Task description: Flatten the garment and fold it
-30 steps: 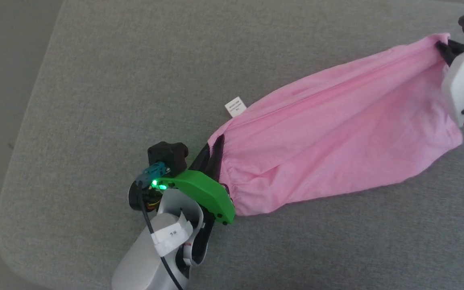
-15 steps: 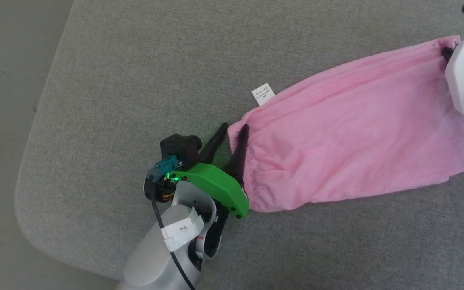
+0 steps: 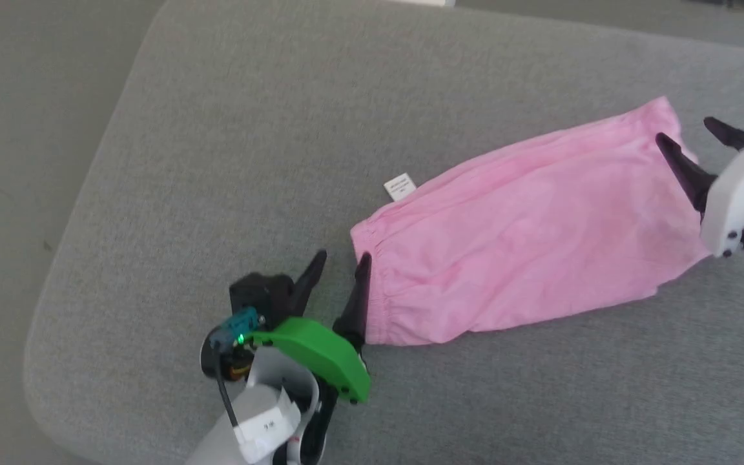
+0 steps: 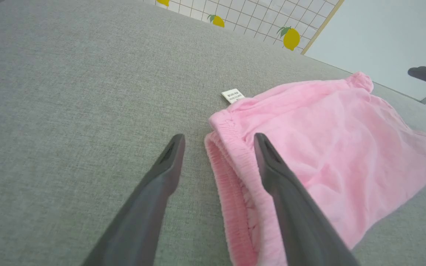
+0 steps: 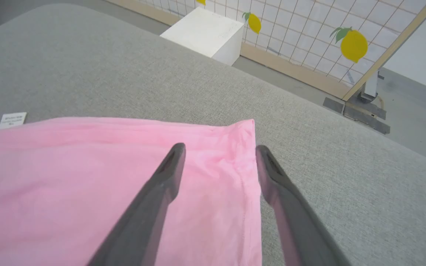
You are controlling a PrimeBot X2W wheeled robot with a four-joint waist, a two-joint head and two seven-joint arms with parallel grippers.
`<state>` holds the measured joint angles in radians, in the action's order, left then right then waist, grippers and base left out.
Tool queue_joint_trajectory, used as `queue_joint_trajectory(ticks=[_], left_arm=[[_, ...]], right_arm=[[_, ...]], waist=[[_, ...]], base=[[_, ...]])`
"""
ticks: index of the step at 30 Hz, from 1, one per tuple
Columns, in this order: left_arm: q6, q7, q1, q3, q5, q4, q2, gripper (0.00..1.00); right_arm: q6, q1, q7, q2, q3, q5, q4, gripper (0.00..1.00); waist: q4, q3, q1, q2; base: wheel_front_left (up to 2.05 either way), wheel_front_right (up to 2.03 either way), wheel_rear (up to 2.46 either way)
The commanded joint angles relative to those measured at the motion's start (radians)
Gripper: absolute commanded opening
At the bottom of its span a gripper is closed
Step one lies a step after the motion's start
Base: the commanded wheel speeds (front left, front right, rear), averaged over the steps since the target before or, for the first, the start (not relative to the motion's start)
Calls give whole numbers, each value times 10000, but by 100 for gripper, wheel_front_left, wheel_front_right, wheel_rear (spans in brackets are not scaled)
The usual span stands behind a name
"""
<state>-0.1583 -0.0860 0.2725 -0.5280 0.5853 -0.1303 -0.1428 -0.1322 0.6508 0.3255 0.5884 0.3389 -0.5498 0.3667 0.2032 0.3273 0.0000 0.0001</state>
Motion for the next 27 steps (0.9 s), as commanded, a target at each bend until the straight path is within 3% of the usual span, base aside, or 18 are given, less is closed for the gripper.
queue_joint_trajectory(ticks=[1, 8, 14, 19, 25, 26, 27], left_arm=[[14, 50, -217, -46, -33, 48, -118, 100], [11, 427, -832, -444, -55, -94, -344, 100], [-329, 778, -1073, -444, 79, -824, -306, 100], [-705, 1362, -990, -429, 182, -1380, -242, 100], [-912, 2705, -912, -562, 553, -1755, -218, 100], [-902, 2785, -902, -577, 579, -1733, -228, 37], [-893, 2820, -895, -583, 598, -1682, -240, 0]], right_arm=[[15, -468, -361, -249, -362, 167, -226, 100], [15, -2841, -1838, -1800, -2705, 1281, -1611, 100], [15, -4469, -2279, -3377, -4066, 1990, -2737, 100], [15, -5138, -2183, -4239, -4371, 2354, -3426, 100], [15, -5335, -1945, -4591, -4274, 2614, -3662, 100], [15, -5336, -1919, -4608, -4266, 2654, -3670, 100], [15, -5324, -1917, -4632, -4292, 2716, -3680, 100]], waist=[[-446, -684, 0, -1], [-760, -1173, 0, -1], [-1038, -1360, 0, -1], [-1298, -1378, 0, -1], [-1534, -1317, 0, -1], [-1550, -1309, 0, -1], [-1565, -1297, 0, -1]], base=[[0, 0, 0], [0, 0, 0], [0, 0, 0], [0, 0, 0], [0, 0, 0], [0, 0, 0], [0, 0, 0]])
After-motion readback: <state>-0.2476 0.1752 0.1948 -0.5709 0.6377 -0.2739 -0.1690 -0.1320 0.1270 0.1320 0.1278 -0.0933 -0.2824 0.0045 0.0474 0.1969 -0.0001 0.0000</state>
